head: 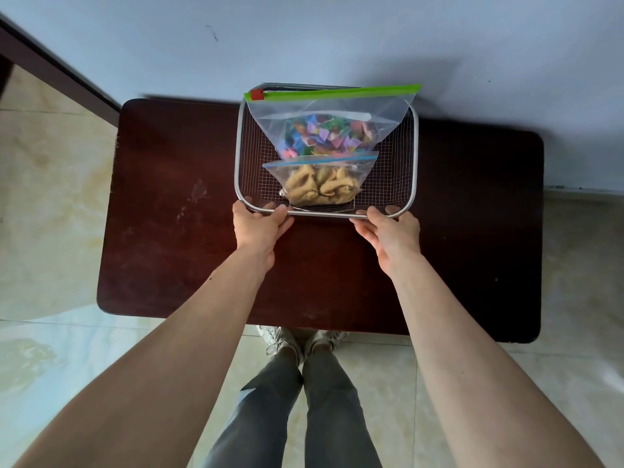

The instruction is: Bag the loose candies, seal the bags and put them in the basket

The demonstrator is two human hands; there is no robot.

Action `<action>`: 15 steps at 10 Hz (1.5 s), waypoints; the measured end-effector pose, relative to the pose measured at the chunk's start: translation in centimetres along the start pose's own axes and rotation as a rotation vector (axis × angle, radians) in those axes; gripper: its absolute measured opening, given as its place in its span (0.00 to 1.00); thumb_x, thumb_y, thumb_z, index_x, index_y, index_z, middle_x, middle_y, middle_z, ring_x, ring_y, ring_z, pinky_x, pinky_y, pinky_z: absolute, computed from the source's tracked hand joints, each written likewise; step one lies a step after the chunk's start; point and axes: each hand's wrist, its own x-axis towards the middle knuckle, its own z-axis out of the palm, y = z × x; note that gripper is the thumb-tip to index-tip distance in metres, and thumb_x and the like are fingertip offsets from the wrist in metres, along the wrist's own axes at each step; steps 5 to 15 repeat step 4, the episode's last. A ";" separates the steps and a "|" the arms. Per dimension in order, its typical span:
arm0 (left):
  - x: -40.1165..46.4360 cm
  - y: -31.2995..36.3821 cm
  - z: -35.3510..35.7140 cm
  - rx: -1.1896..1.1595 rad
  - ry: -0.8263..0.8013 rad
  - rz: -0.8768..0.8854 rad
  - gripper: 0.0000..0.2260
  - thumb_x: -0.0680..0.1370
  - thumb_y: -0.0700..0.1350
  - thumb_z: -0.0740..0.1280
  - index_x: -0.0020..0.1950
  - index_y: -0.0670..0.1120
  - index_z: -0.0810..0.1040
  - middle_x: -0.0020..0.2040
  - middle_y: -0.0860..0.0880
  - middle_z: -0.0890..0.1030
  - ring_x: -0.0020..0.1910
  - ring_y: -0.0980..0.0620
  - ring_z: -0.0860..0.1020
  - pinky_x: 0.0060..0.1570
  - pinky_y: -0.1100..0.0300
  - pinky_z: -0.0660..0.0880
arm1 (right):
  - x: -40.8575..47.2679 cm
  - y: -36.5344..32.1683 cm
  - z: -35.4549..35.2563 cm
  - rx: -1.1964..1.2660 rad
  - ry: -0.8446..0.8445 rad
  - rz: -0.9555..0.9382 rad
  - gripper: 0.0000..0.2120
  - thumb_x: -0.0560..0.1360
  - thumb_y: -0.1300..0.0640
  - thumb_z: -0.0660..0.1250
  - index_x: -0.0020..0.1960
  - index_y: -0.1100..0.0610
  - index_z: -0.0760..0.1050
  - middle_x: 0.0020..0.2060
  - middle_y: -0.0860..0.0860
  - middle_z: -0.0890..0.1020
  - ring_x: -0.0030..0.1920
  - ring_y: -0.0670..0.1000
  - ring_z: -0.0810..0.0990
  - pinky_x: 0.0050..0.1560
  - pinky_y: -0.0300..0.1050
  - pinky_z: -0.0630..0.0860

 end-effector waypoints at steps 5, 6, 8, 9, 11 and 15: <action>-1.0 -0.4 -2.1 0.036 -0.034 -0.020 0.28 0.76 0.35 0.70 0.72 0.43 0.61 0.59 0.39 0.80 0.52 0.46 0.84 0.51 0.54 0.82 | -2.0 -0.1 -2.9 -0.184 -0.003 0.007 0.29 0.76 0.55 0.70 0.71 0.63 0.62 0.50 0.61 0.83 0.46 0.55 0.86 0.51 0.49 0.82; -1.0 -0.4 -2.1 0.036 -0.034 -0.020 0.28 0.76 0.35 0.70 0.72 0.43 0.61 0.59 0.39 0.80 0.52 0.46 0.84 0.51 0.54 0.82 | -2.0 -0.1 -2.9 -0.184 -0.003 0.007 0.29 0.76 0.55 0.70 0.71 0.63 0.62 0.50 0.61 0.83 0.46 0.55 0.86 0.51 0.49 0.82; -1.0 -0.4 -2.1 0.036 -0.034 -0.020 0.28 0.76 0.35 0.70 0.72 0.43 0.61 0.59 0.39 0.80 0.52 0.46 0.84 0.51 0.54 0.82 | -2.0 -0.1 -2.9 -0.184 -0.003 0.007 0.29 0.76 0.55 0.70 0.71 0.63 0.62 0.50 0.61 0.83 0.46 0.55 0.86 0.51 0.49 0.82; -1.0 -0.4 -2.1 0.036 -0.034 -0.020 0.28 0.76 0.35 0.70 0.72 0.43 0.61 0.59 0.39 0.80 0.52 0.46 0.84 0.51 0.54 0.82 | -2.0 -0.1 -2.9 -0.184 -0.003 0.007 0.29 0.76 0.55 0.70 0.71 0.63 0.62 0.50 0.61 0.83 0.46 0.55 0.86 0.51 0.49 0.82; -1.0 -0.4 -2.1 0.036 -0.034 -0.020 0.28 0.76 0.35 0.70 0.72 0.43 0.61 0.59 0.39 0.80 0.52 0.46 0.84 0.51 0.54 0.82 | -2.0 -0.1 -2.9 -0.184 -0.003 0.007 0.29 0.76 0.55 0.70 0.71 0.63 0.62 0.50 0.61 0.83 0.46 0.55 0.86 0.51 0.49 0.82; -1.0 -0.4 -2.1 0.036 -0.034 -0.020 0.28 0.76 0.35 0.70 0.72 0.43 0.61 0.59 0.39 0.80 0.52 0.46 0.84 0.51 0.54 0.82 | -2.0 -0.1 -2.9 -0.184 -0.003 0.007 0.29 0.76 0.55 0.70 0.71 0.63 0.62 0.50 0.61 0.83 0.46 0.55 0.86 0.51 0.49 0.82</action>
